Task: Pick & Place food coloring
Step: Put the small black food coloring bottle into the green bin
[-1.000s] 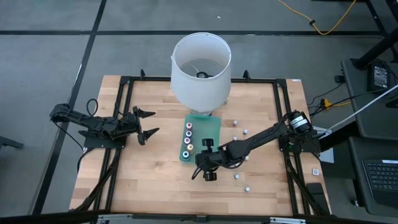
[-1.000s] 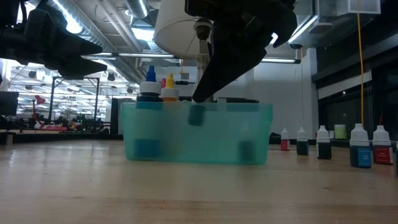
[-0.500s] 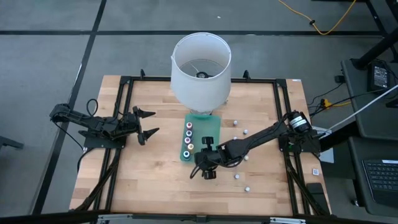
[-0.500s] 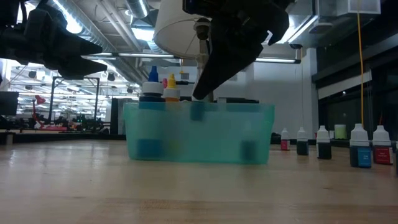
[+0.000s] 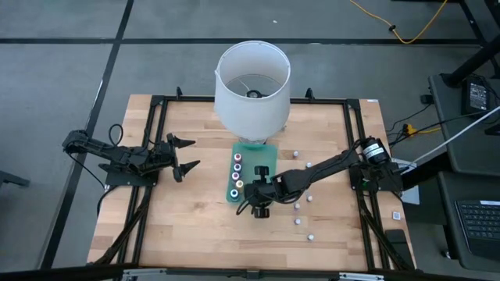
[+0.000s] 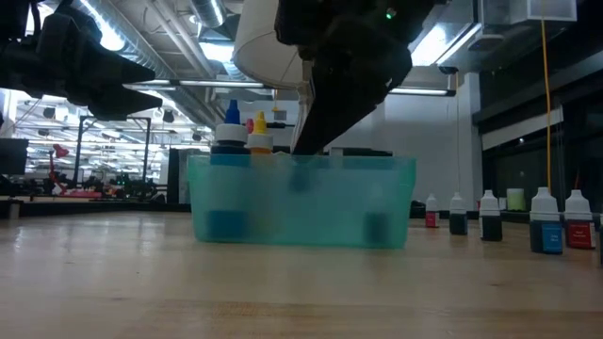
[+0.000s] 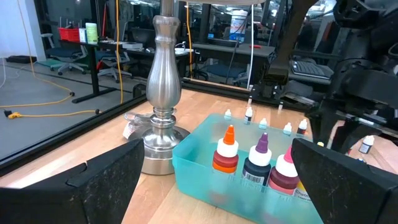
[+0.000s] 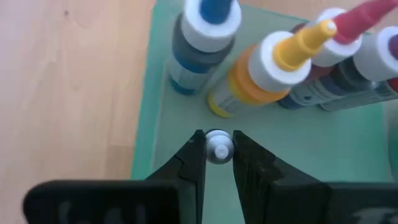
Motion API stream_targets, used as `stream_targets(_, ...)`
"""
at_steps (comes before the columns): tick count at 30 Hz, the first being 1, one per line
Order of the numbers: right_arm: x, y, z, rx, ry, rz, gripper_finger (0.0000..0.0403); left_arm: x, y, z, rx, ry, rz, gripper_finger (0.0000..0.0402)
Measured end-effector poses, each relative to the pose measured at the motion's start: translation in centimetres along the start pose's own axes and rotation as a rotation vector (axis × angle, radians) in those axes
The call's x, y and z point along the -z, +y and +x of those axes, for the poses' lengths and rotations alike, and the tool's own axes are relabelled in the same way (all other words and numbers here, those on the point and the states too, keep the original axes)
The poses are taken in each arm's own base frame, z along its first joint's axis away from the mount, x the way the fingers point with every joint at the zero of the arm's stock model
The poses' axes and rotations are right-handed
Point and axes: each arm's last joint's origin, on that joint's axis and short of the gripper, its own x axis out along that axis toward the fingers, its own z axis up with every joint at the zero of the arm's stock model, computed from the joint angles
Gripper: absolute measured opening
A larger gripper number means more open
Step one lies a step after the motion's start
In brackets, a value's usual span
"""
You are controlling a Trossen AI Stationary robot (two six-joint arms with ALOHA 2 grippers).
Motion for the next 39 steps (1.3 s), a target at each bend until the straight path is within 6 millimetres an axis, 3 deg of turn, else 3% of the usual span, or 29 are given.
stream_targets(19, 0.2, 0.5, 1.2, -0.045, 0.004, -0.019, 0.0067, 0.0, 0.0, 0.0, -0.001, 0.0, 0.0, 0.04)
stream_targets(24, 1.6, 0.5, 2.0, -0.055, 0.045, -0.021, 0.0067, 0.0, 0.0, 0.0, 0.0, 0.0, 0.0, 0.04)
stream_targets(32, 1.6, 0.4, 2.1, -0.07, 0.049, -0.021, 0.0067, 0.0, 0.0, 0.0, 0.0, 0.0, 0.0, 0.04)
stream_targets(39, 1.7, 0.3, 2.1, -0.142, 0.07, -0.014, 0.0101, 0.0, 0.0, 0.0, 0.0, 0.0, 0.0, 0.04)
